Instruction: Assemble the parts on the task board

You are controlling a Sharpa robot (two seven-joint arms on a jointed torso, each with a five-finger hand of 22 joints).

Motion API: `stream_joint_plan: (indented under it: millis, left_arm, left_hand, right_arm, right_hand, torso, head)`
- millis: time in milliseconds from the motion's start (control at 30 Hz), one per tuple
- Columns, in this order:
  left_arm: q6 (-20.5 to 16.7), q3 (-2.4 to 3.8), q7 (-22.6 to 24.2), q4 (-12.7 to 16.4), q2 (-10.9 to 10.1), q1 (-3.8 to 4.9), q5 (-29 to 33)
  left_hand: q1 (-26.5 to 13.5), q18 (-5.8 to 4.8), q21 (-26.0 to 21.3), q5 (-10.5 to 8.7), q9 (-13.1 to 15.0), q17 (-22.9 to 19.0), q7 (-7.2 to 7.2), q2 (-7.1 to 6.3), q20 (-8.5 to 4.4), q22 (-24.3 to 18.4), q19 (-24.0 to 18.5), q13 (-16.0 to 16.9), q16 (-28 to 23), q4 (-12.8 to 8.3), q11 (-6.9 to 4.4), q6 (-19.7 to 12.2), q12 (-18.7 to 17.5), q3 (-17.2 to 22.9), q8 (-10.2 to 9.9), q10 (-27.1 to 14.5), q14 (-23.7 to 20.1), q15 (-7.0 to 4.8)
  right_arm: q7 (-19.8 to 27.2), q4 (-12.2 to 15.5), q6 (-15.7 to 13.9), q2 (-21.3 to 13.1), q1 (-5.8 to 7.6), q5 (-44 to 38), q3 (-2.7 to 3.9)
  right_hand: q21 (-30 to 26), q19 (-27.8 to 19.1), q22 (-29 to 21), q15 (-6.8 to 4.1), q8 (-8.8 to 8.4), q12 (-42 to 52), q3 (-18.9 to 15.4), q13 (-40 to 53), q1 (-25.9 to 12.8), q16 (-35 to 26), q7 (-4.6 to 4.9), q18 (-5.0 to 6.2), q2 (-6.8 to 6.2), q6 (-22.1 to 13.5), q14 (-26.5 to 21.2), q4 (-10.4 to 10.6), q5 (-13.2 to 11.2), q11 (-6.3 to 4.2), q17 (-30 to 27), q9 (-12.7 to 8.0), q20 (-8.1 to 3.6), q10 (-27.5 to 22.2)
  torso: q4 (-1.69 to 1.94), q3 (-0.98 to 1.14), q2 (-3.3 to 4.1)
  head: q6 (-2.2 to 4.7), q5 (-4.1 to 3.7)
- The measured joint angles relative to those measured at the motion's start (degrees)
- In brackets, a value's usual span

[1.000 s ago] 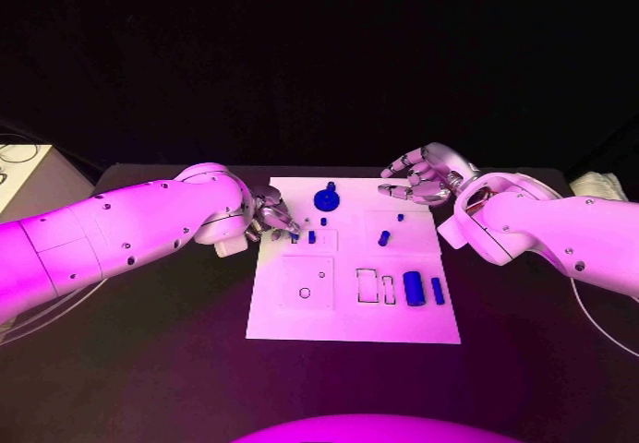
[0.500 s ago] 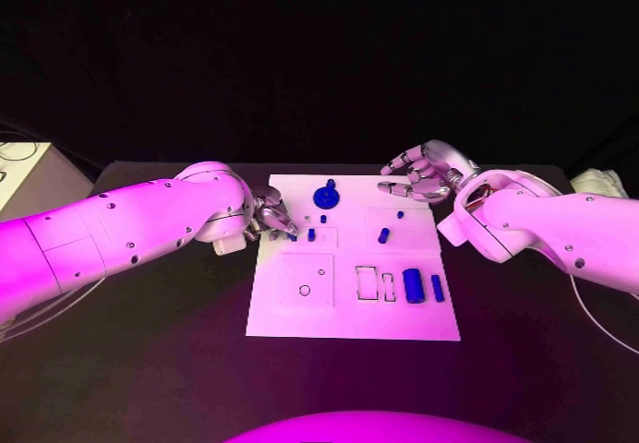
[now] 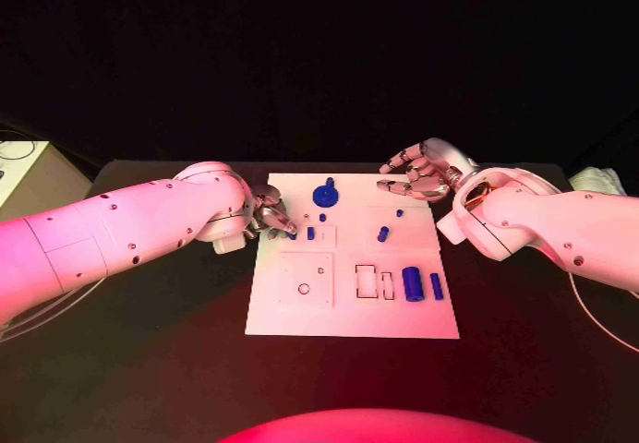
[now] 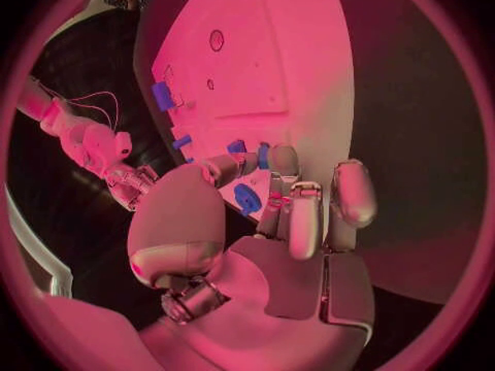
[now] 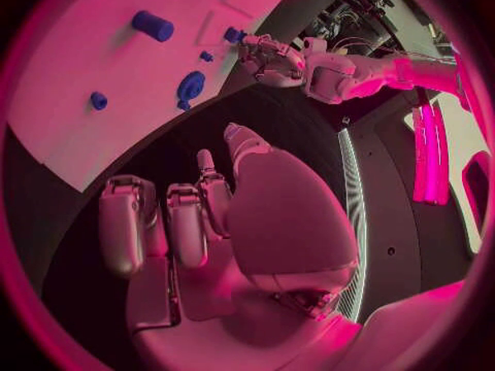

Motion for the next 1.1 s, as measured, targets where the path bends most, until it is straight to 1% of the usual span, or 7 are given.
stream_joint_plan:
  millis: [500, 567, 700, 767, 867, 933, 1100]
  left_arm:
    - [-0.1, 0.07, -0.1, 0.2, 0.1, -0.14, -0.7]
    - [-0.1, 0.07, -0.2, 0.2, 0.2, -0.14, -0.8]
    - [0.1, 0.05, -0.4, 0.1, 0.5, -0.15, -1.1]
    - [0.3, 0.05, -0.5, 0.0, 0.6, -0.14, -1.2]
    - [0.5, 0.05, -0.6, -0.2, 0.8, -0.11, -1.2]
    - [0.8, 0.05, -0.7, -0.4, 1.0, -0.10, -1.3]
    - [1.1, 0.03, -0.9, -0.8, 1.5, -0.06, -1.7]
  left_hand:
    - [-0.3, 0.00, 0.2, 0.46, 0.0, 0.0, -0.03, 0.22, 0.00, 0.3, 0.0, 0.2, 0.0, -0.3, -0.05, 0.0, 0.4, -0.3, 0.3, 0.1, 0.0, 0.00]
    - [-0.7, 0.00, 0.2, 1.07, -0.1, 0.0, -0.24, 0.24, -0.15, 0.4, 0.2, 0.4, 0.3, -0.4, -0.01, 0.2, 0.6, -0.4, 0.3, 0.2, 0.0, 0.00]
    - [-1.5, 0.00, 0.3, 3.56, -0.5, 0.0, -0.36, 0.50, -0.25, 0.5, 0.2, 1.2, 0.4, -1.2, -0.08, 0.8, 1.3, -1.2, 0.3, 1.1, 0.0, -0.41]
    - [-1.9, 0.00, 0.5, 4.54, -0.9, 0.0, -0.55, 0.75, -0.42, 0.8, 0.4, 1.9, 0.8, -1.6, 0.13, 1.2, 1.9, -1.6, 0.3, 1.8, 0.0, -0.41]
    - [-2.4, 0.01, 0.5, 4.67, -0.9, 0.0, -0.82, 0.92, -0.63, 1.0, 0.6, 2.6, 1.0, -1.8, 0.09, 1.5, 2.2, -1.8, 0.3, 2.3, 0.0, -0.41]
    - [-2.5, 0.01, 0.5, 4.70, -1.0, 0.0, -0.83, 0.99, -0.63, 1.2, 0.6, 2.8, 1.0, -1.8, -0.40, 1.7, 2.2, -1.8, 0.6, 3.1, 0.0, -0.41]
    - [-2.9, 0.01, 0.5, 4.71, -1.1, 0.0, -0.91, 0.91, -0.61, 1.7, 1.2, 3.3, 1.0, -1.8, -0.70, 2.0, 2.7, -1.8, 0.9, 3.8, 0.0, -0.41]
  right_arm:
    - [0.0, 0.0, 0.1, 0.0, 0.00, 0.0, 0.00]
    - [0.0, 0.0, 0.1, 0.0, 0.00, 0.0, 0.00]
    - [0.0, 0.0, 0.1, 0.0, 0.00, 0.0, 0.00]
    - [0.0, 0.0, 0.1, 0.0, 0.00, 0.0, 0.00]
    - [0.0, 0.0, 0.1, 0.0, 0.00, 0.0, 0.00]
    - [0.0, 0.0, 0.1, 0.0, 0.00, 0.0, 0.00]
    - [0.0, 0.1, 0.1, -0.1, 0.00, 0.0, 0.00]
  right_hand:
    - [0.0, 0.0, 0.0, 0.00, 0.00, 0.0, 0.0, 0.0, 0.0, 0.0, 0.00, 0.00, 0.00, 0.0, 0.0, 0.0, 0.0, 0.00, 0.0, 0.0, 0.00, 0.0]
    - [0.0, 0.0, 0.0, 0.00, 0.00, 0.0, 0.0, 0.0, 0.0, 0.0, 0.00, 0.00, 0.00, 0.0, 0.0, 0.0, 0.0, 0.00, 0.0, 0.0, 0.00, 0.0]
    - [0.0, 0.0, 0.0, 0.00, 0.00, 0.0, 0.0, 0.0, 0.0, 0.0, 0.00, 0.00, 0.00, 0.0, 0.0, 0.0, 0.0, 0.00, 0.0, 0.0, 0.00, 0.0]
    - [0.0, 0.0, 0.0, 0.00, 0.00, 0.0, 0.0, 0.0, 0.0, 0.0, 0.00, 0.00, 0.00, 0.0, 0.0, 0.0, 0.0, 0.00, 0.0, 0.0, 0.00, 0.0]
    - [0.0, 0.0, 0.0, 0.00, 0.00, 0.0, 0.0, 0.0, 0.0, 0.0, 0.00, 0.00, 0.00, 0.0, 0.0, 0.0, 0.0, 0.00, 0.0, 0.0, 0.00, 0.0]
    - [0.0, 0.0, 0.0, 0.00, 0.00, 0.0, 0.0, 0.0, 0.0, 0.0, 0.00, 0.00, 0.00, 0.0, 0.0, 0.0, 0.0, 0.00, 0.0, 0.0, 0.00, 0.0]
    - [0.0, 0.0, 0.0, 0.00, 0.00, 0.0, 0.0, 0.0, 0.0, 0.0, 0.00, 0.00, 0.00, 0.0, 0.0, 0.0, 0.0, 0.00, 0.0, 0.0, 0.00, 0.0]
  torso:
    - [-0.02, 0.02, 0.01]
    - [-0.02, 0.03, 0.00]
    - [-0.01, 0.07, -0.04]
    - [-0.01, 0.07, -0.04]
    - [0.01, 0.07, -0.04]
    - [0.01, 0.07, -0.04]
    - [-0.03, 0.07, -0.02]
  head:
    - [-0.47, -0.12]
    - [-0.49, -0.12]
    - [-0.55, -0.08]
    - [-0.56, -0.07]
    - [-0.57, -0.07]
    - [-0.60, -0.10]
    - [-0.68, -0.15]
